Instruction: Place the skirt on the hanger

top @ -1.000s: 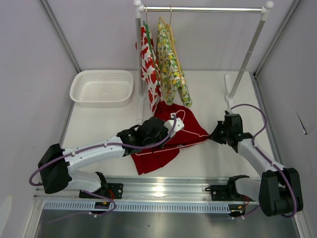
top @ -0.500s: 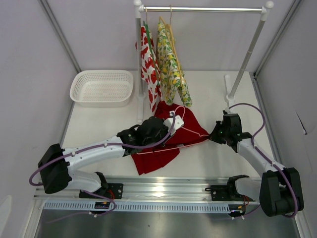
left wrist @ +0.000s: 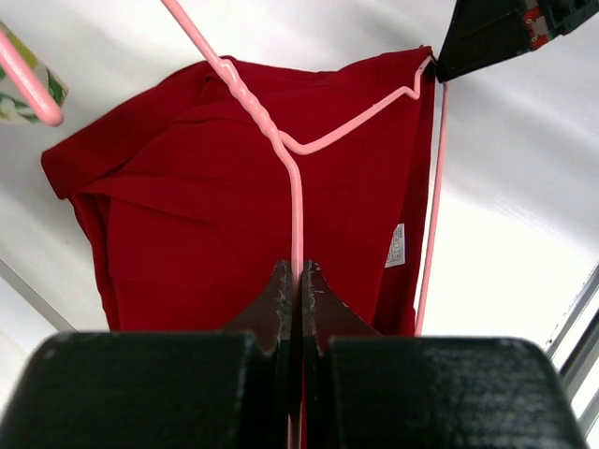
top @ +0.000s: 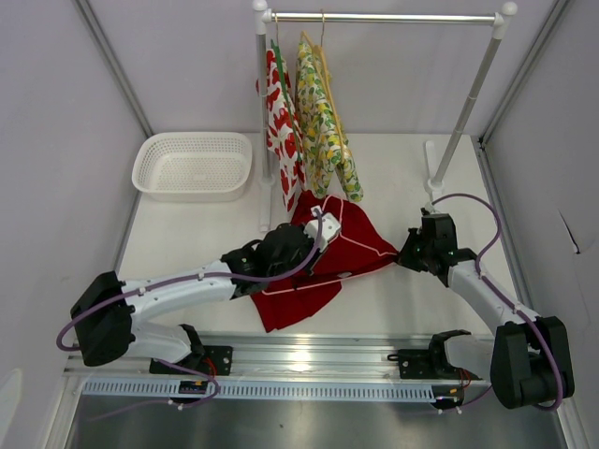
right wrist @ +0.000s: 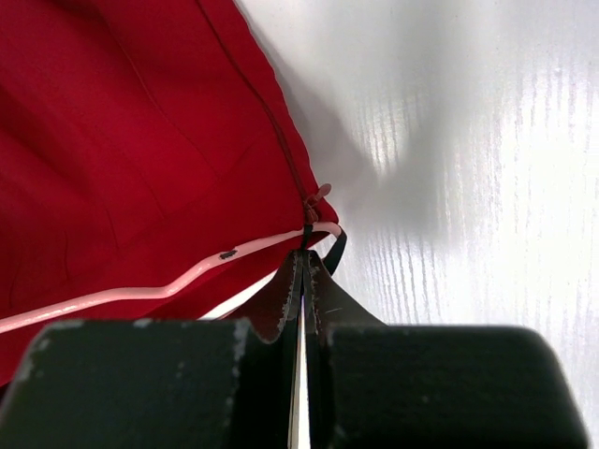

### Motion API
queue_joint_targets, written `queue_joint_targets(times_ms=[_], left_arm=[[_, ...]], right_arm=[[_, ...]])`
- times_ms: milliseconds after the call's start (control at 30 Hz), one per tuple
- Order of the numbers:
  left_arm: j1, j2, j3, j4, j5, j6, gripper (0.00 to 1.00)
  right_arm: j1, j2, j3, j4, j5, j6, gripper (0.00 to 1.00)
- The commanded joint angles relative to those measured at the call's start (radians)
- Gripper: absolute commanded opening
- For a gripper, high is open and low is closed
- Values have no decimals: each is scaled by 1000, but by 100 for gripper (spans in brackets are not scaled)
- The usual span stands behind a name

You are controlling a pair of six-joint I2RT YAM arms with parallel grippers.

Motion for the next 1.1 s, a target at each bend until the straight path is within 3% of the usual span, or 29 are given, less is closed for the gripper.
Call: queue_joint_targets(times_ms=[0, 267, 500, 1067], left_arm=[[19, -58, -10, 179, -17, -65, 0], [21, -85, -68, 299, -107, -109, 0], [19, -117, -151, 466, -173, -122, 0], [-2, -189, -229, 638, -368, -89, 0]], right_arm=[[6, -6, 34, -41, -12, -20, 0], [0, -13, 90, -79, -7, -24, 0], [-31, 0, 108, -61, -111, 0, 0], [-48, 15, 218, -139, -124, -10, 0]])
